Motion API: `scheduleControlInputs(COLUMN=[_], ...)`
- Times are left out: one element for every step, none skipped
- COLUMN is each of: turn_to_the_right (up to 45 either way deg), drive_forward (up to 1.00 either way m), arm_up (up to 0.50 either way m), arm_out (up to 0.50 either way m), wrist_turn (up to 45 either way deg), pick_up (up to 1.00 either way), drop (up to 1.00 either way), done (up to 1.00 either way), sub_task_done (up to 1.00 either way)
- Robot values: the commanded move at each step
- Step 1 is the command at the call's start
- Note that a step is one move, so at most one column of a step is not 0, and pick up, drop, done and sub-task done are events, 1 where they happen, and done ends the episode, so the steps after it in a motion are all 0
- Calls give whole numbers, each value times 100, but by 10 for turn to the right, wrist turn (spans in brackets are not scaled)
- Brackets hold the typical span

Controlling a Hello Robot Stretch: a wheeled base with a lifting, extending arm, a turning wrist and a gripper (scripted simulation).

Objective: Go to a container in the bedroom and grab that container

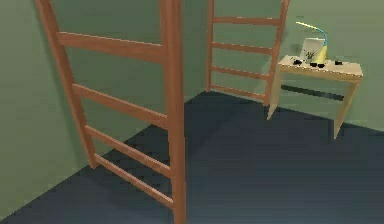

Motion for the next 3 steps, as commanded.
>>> scheduleControlInputs(turn_to_the_right=[-120,0,0], drive_forward=[0,0,0], arm_up=[0,50,22], arm_out=[0,0,0], wrist_turn=[0,0,0], pick_up=[0,0,0], drop=[0,0,0], done=[0,0,0], sub_task_done=[0,0,0])
